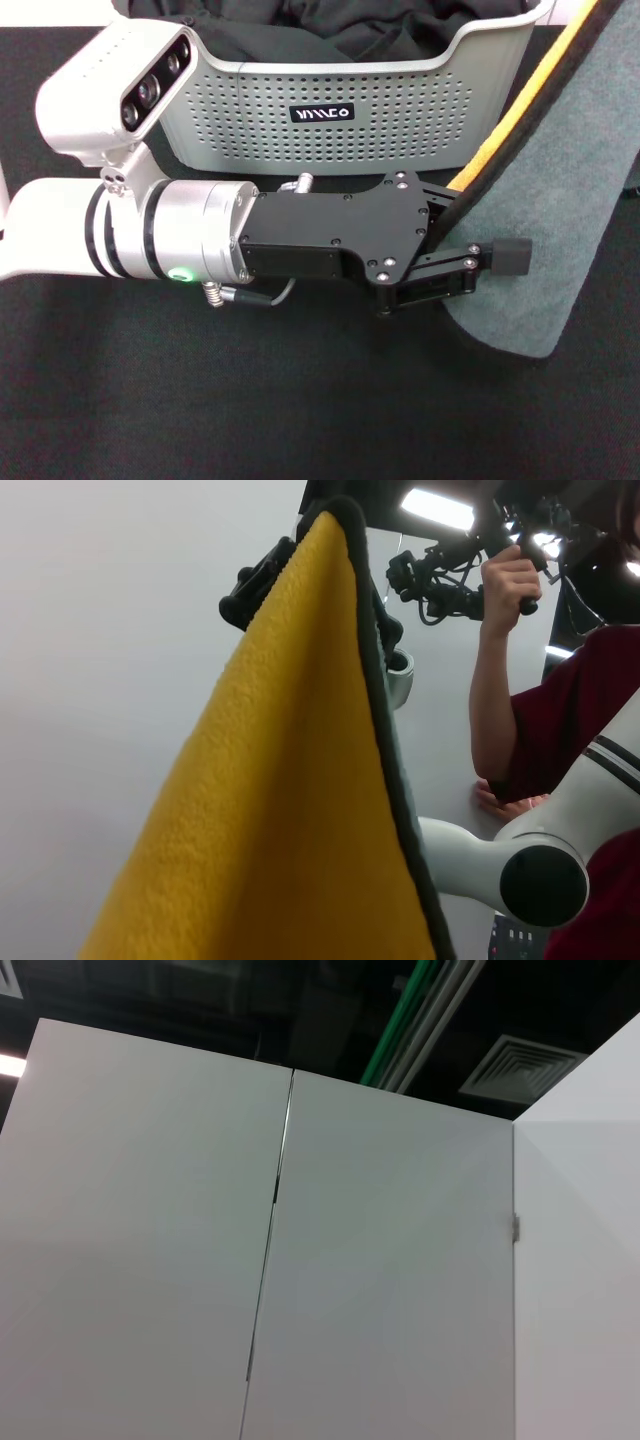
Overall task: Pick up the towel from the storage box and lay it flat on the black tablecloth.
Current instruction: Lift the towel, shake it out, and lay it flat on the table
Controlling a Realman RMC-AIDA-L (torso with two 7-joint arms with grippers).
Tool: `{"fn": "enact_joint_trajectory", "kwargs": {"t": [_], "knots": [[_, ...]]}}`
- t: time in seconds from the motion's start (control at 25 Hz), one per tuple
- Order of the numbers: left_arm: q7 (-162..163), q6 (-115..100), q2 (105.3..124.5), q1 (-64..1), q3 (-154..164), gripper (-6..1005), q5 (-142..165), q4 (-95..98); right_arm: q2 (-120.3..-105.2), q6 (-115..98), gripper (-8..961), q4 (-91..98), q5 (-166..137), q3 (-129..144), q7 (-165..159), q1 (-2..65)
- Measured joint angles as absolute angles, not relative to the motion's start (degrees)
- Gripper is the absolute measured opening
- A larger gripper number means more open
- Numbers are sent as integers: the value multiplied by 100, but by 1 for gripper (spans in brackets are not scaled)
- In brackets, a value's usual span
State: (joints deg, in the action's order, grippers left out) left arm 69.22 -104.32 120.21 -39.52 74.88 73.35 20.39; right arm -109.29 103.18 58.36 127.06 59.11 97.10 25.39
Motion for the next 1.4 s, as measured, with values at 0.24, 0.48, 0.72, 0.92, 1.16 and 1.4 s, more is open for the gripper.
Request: {"fn": "enact_joint_trajectory", "kwargs": {"t": [0.24,0.48,0.72,0.92,1.16,1.4], "knots": [[7047,-10432,12006,-3970,7497,202,7525,2032,-10916,10324,10,5897,12724,5790,9699,2479],[7059,-10411,12008,-3919,7497,204,7550,2029,-10907,10327,10,5918,12847,5782,9689,2402],[7031,-10337,12011,-3844,7473,206,7518,2003,-10885,10327,9,5933,12908,5783,9694,2326],[7027,-10290,12014,-3841,7462,208,7519,1986,-10864,10328,9,5981,12948,5756,9684,2241],[7029,-10210,12014,-3840,7463,210,7545,1986,-10853,10328,9,5996,13015,5714,9683,2201],[7062,-10121,12004,-3841,7485,212,7550,1986,-10844,10332,9,6004,13027,5705,9676,2209]]}}
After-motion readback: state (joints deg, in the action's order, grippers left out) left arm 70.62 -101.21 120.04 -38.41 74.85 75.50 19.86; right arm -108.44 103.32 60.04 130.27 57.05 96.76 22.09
